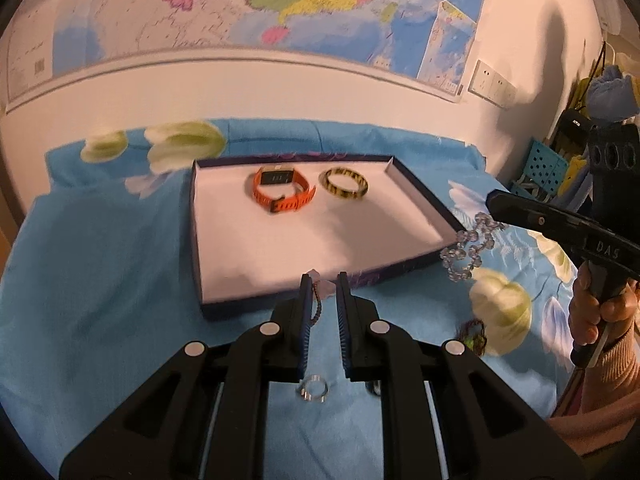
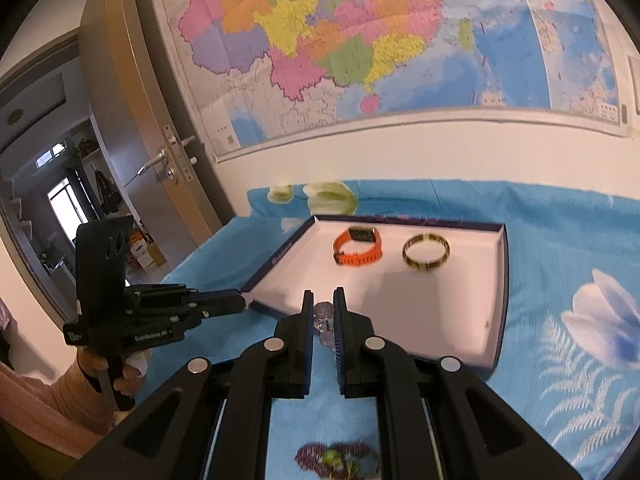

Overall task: Organize jewelry
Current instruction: 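Lower the keychain and crystal bracelet into the tray and open both tools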

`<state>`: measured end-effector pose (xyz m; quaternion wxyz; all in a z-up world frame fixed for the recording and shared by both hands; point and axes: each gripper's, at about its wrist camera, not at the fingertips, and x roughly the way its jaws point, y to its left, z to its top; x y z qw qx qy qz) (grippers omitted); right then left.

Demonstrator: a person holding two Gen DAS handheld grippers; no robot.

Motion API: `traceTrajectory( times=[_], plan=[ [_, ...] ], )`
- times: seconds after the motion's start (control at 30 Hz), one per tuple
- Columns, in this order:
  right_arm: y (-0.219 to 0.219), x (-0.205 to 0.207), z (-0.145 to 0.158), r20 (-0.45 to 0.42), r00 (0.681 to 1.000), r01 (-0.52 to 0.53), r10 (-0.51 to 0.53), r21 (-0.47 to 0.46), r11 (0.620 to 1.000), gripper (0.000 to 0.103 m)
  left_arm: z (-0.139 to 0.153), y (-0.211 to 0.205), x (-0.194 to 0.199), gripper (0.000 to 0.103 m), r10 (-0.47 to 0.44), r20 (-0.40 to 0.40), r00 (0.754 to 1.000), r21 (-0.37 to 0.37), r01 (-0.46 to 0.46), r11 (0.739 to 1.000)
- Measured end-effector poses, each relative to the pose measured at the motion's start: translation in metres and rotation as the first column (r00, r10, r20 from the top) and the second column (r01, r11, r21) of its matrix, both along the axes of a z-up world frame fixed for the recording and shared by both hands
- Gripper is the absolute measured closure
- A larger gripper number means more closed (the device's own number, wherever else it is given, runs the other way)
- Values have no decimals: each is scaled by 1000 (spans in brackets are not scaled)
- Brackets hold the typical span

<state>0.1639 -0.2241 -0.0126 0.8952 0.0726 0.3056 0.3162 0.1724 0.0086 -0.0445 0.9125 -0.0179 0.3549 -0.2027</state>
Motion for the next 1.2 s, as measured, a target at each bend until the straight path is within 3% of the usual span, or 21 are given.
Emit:
traceTrajectory(
  times=[0.23, 0.63, 0.9, 1.2],
  plan=[
    [4, 39, 3, 7, 1000, 27, -27, 7, 1000, 95, 5, -12, 31, 90, -17, 7, 1000, 3, 17, 1000],
    [12, 103, -23, -94, 993, 73, -70, 22, 997, 95, -8, -30, 83, 90, -9, -20, 1000, 54, 10, 998],
    [18, 126, -39, -145, 987, 72, -69, 14, 997, 95, -29, -35, 113, 90, 16, -83, 996, 70, -10, 998],
    [11, 135, -58, -180, 976, 116, -125, -57, 992, 95, -49, -40, 129, 90, 30, -142, 989, 92, -17, 996]
  ],
)
